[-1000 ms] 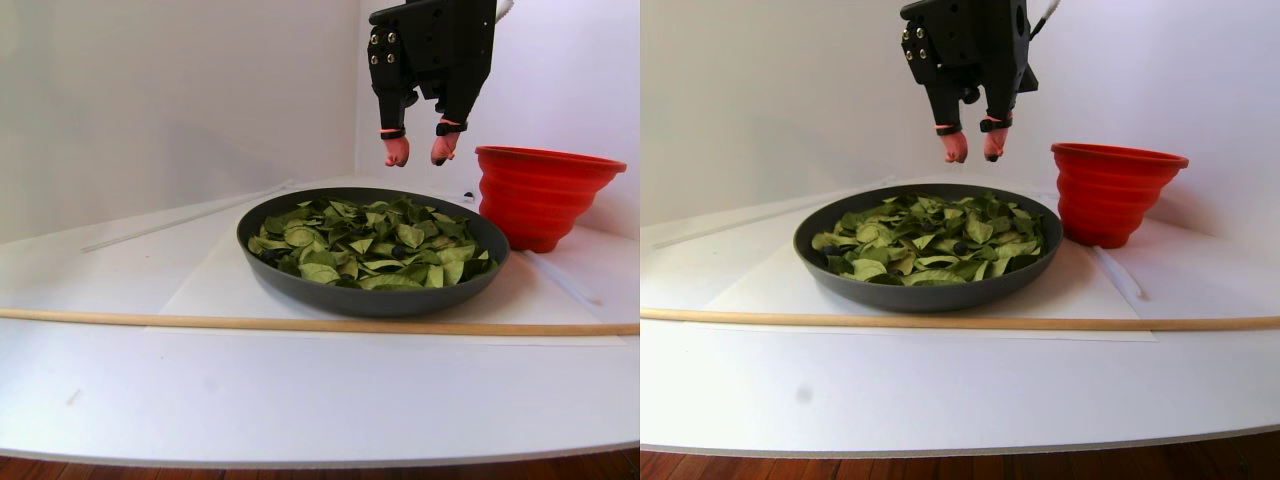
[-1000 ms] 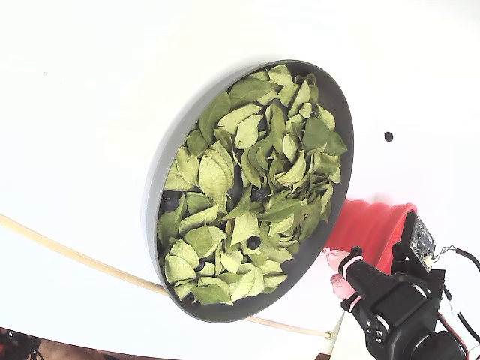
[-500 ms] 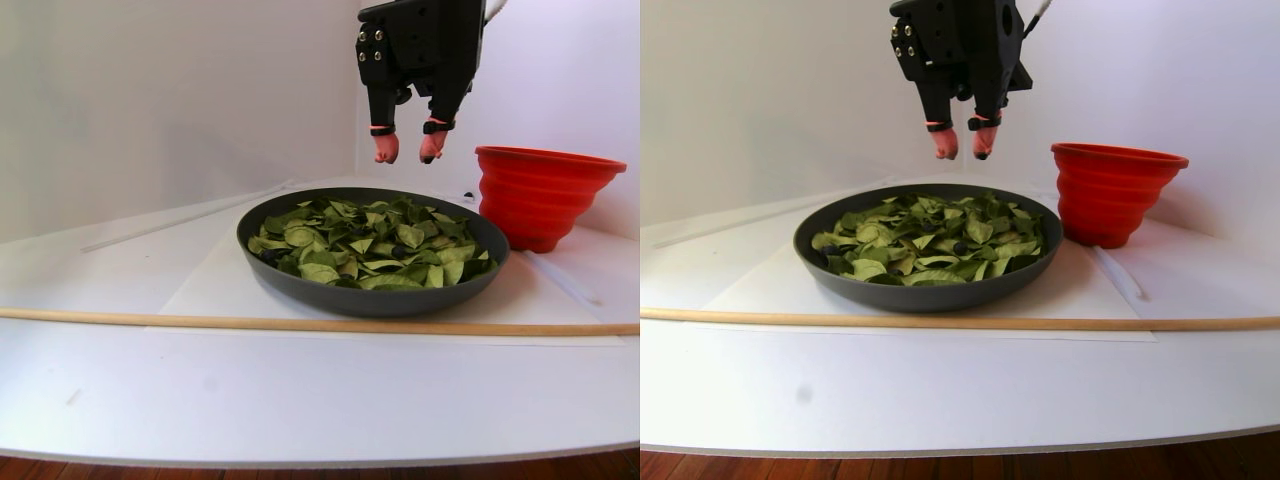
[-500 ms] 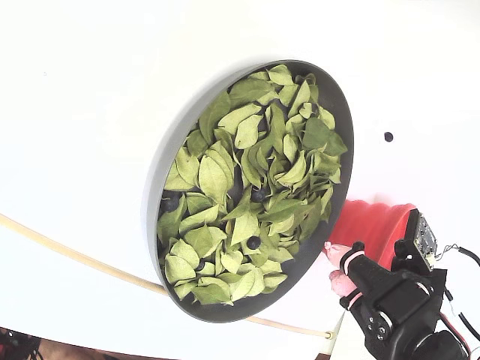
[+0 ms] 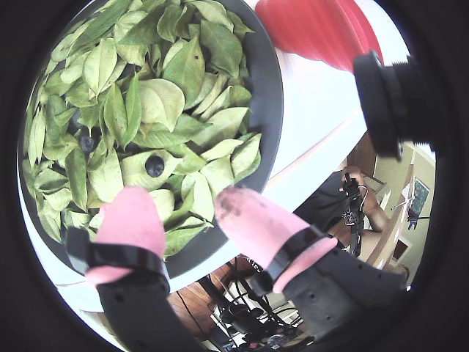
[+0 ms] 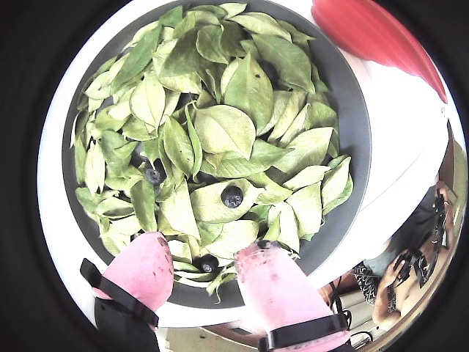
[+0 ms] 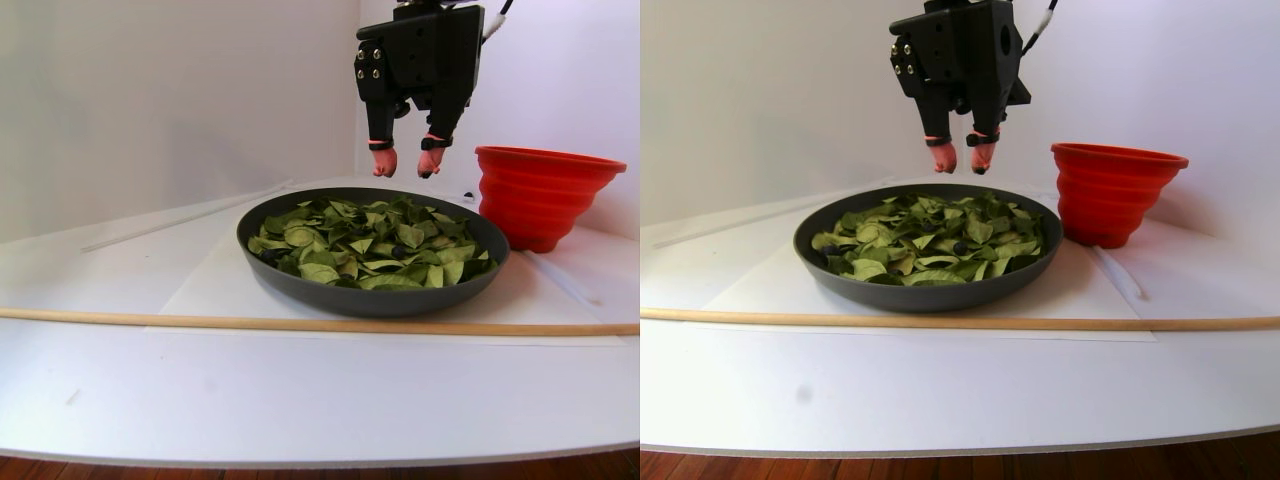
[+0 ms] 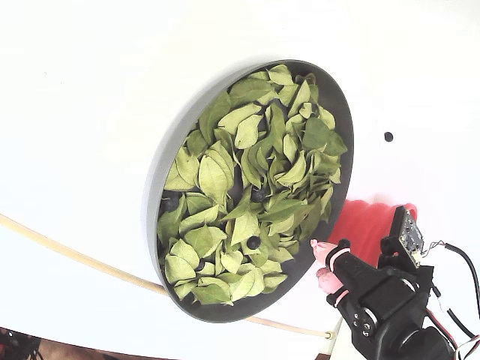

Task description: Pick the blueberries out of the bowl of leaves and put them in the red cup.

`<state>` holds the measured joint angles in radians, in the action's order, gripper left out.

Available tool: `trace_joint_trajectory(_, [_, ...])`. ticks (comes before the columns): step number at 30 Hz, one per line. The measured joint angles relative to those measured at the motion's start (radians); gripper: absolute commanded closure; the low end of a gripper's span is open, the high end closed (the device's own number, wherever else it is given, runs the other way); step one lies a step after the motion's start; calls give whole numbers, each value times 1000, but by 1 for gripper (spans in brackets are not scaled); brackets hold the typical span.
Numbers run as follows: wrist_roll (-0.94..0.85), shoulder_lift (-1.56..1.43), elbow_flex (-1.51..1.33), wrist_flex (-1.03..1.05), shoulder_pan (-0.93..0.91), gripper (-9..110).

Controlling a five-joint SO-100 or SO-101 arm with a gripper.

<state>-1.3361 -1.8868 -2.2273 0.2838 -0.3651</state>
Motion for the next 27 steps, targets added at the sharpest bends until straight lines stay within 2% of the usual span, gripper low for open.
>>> trace_joint_trajectory(27, [15, 247, -15, -166, 3, 86])
